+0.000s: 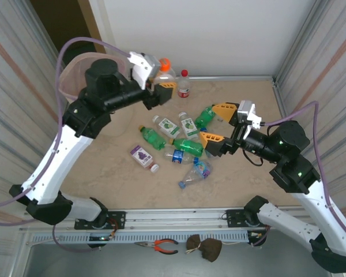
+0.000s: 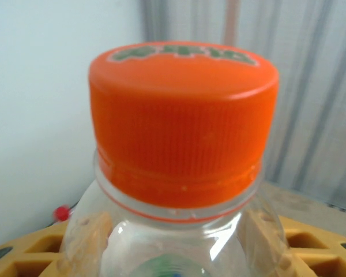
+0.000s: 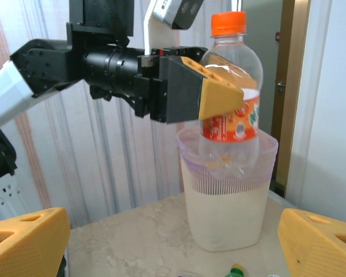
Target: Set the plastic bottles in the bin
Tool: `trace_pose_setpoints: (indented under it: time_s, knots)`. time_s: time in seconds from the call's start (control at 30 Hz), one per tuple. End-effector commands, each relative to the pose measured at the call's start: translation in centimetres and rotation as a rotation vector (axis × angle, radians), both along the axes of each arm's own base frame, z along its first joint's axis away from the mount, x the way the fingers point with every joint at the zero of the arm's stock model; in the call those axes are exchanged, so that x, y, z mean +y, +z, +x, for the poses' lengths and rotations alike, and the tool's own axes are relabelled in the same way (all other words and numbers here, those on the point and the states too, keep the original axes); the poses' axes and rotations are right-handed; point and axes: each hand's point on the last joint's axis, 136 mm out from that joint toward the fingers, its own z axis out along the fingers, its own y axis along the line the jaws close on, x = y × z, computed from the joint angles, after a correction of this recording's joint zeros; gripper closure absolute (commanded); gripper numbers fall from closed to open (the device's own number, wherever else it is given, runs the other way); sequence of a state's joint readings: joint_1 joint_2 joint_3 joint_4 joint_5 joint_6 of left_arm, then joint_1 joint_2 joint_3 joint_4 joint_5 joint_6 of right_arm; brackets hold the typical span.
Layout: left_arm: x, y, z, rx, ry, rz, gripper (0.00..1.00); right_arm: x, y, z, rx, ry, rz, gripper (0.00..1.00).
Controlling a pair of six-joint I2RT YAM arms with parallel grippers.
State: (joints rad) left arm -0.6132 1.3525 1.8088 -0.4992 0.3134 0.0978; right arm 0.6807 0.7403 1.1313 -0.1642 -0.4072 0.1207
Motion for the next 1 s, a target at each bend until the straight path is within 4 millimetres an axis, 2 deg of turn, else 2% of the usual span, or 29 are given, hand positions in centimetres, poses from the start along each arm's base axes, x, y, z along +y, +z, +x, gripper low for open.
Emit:
trace_pose_setpoints:
  time_s: [0.0, 0.3, 0.43, 0.63, 0.97]
  knots:
    - [4.9, 1.9, 0.9, -0.015, 0.145, -0.016, 0.47, 0.0, -0.1, 0.3, -0.011, -0.018, -0.009, 0.08]
    - [15.8, -0.1, 6.5, 0.113, 0.445, -0.014, 0.48, 0.4, -0.3, 0.8, -0.002, -0.018, -0.018, 0.08]
    - [19.5, -1.3, 8.5, 0.127, 0.543, 0.018, 0.48, 0.5, -0.3, 0.9, 0.001, -0.016, -0.024, 0.08]
    - [23.4, -4.4, 11.9, 0.181, 0.674, 0.161, 0.48, 0.7, -0.4, 1.1, 0.005, -0.016, -0.031, 0.08]
    - [27.0, -10.6, 17.2, 0.334, 0.792, 0.432, 0.48, 1.1, -0.7, 1.5, 0.004, -0.014, -0.047, 0.08]
